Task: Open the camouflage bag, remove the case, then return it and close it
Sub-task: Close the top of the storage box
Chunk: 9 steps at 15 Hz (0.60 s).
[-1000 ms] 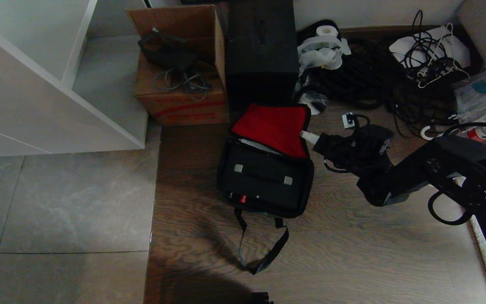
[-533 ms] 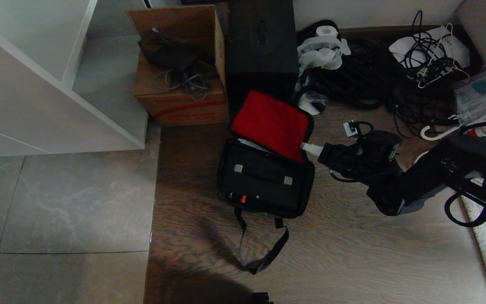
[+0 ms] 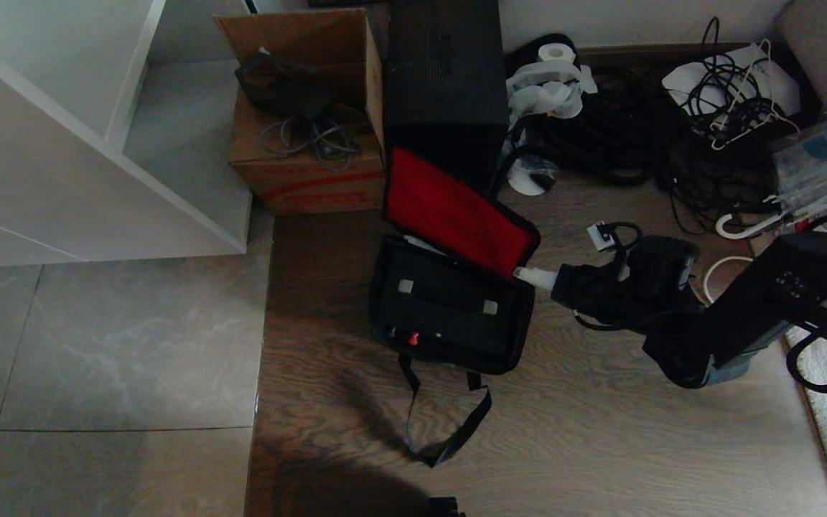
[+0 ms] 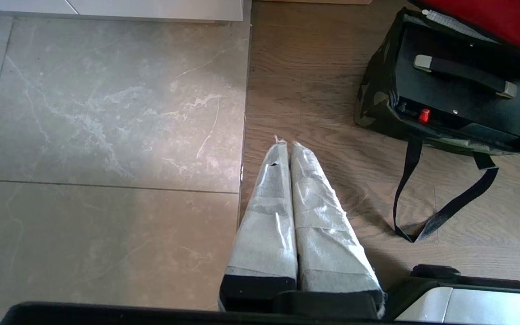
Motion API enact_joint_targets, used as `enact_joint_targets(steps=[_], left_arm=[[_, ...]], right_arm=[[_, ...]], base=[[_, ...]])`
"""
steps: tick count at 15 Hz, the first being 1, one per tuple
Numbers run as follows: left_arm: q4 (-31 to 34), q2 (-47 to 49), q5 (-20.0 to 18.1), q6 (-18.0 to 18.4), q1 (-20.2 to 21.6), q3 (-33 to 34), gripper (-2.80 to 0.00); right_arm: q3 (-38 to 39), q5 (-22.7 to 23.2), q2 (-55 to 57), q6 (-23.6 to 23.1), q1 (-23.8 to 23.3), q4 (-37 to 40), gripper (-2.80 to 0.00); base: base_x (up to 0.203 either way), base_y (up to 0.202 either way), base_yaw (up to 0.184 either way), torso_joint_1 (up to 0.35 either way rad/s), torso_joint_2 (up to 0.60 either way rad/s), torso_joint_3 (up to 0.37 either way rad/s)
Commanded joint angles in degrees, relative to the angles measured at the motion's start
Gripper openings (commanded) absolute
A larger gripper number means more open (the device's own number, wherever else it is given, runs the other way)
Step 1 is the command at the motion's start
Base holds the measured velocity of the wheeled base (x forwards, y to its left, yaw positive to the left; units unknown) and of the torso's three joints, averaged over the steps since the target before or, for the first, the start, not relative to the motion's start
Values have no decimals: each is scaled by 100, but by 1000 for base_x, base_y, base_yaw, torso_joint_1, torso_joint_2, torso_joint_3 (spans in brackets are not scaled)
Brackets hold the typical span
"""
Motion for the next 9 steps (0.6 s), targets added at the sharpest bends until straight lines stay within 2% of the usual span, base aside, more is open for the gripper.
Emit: enact_joint_targets(steps=[1,4,9], left_arm=[[-5,-2,2,-5,0,53,-280],[-5,-2,2,-5,0,53,-280],[-5,-2,2,-5,0,53,-280]], right_arm=[[215,156,-81,-28,1,-34,-280],[452,235,-56,-367,1,38,-280],[625,228,49,-1202,1,362,-280]], base=[[0,0,0,0,0,0],[0,0,0,0,0,0],[0,0,0,0,0,0]])
